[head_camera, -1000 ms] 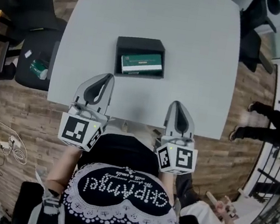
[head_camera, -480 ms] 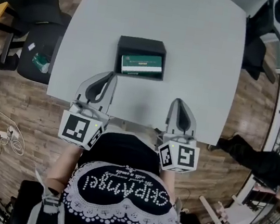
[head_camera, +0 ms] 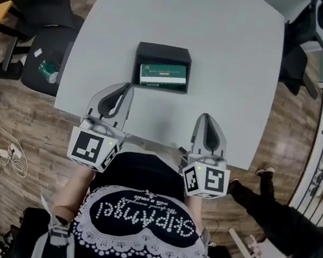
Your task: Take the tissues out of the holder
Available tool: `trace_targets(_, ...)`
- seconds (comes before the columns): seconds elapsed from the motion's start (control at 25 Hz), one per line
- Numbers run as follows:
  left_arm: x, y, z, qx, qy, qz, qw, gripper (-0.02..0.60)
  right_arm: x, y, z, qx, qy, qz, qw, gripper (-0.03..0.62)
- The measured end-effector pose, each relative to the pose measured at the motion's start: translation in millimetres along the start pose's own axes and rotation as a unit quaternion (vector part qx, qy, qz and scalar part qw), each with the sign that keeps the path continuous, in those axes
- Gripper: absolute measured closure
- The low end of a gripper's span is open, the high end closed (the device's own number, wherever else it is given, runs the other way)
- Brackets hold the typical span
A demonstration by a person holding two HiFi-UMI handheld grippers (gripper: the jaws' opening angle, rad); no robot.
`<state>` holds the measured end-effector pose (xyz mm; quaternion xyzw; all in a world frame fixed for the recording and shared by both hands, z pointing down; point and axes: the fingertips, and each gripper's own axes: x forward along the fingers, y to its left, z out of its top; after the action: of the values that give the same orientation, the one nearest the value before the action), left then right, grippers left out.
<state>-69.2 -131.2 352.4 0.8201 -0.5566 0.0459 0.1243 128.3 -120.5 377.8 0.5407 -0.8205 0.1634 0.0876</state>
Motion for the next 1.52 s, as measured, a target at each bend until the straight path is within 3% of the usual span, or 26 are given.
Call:
trace_targets(0.52, 4, 0, -5, 0.008, 0.008, -0.001, 0.9999, 0.557, 3, -2, -4, 0.004, 0.003, 0.0, 1.0, 0.562)
trace_targets(0.76, 11, -4, -5, 0.023, 0.012, -0.018, 0.9995, 0.554, 3, -6, -6, 0.009, 0.005, -0.007, 1.0, 0.56)
trace_targets(0.8, 13, -5, -5, 0.026, 0.014, -0.023, 0.9993, 0.54, 2, -7, -6, 0.01, 0.006, -0.008, 1.0, 0.56)
trace_targets(0.88, 19, -9, -9, 0.026, 0.032, -0.035, 0.9985, 0.437, 1, -11, -7, 0.012, 0.007, -0.012, 1.0, 0.56)
trace_targets(0.92, 23, -12, -12, 0.027, 0.044, -0.042, 0.9978, 0.429, 1, -13, -8, 0.013, 0.008, -0.015, 1.0, 0.56)
trace_targets(1.12, 46, -25, -29, 0.086, 0.094, -0.089, 0.9878, 0.351, -1, -25, -8, 0.02, 0.01, -0.029, 0.999, 0.56)
trace_targets(1.36, 80, -31, -49, 0.111, 0.149, -0.123, 0.9748, 0.307, 1, -39, -10, 0.028, 0.016, -0.041, 0.999, 0.56)
trace_targets(1.52, 101, -35, -75, 0.145, 0.195, -0.146, 0.9589, 0.296, 2, -49, -13, 0.035, 0.023, -0.048, 0.998, 0.562)
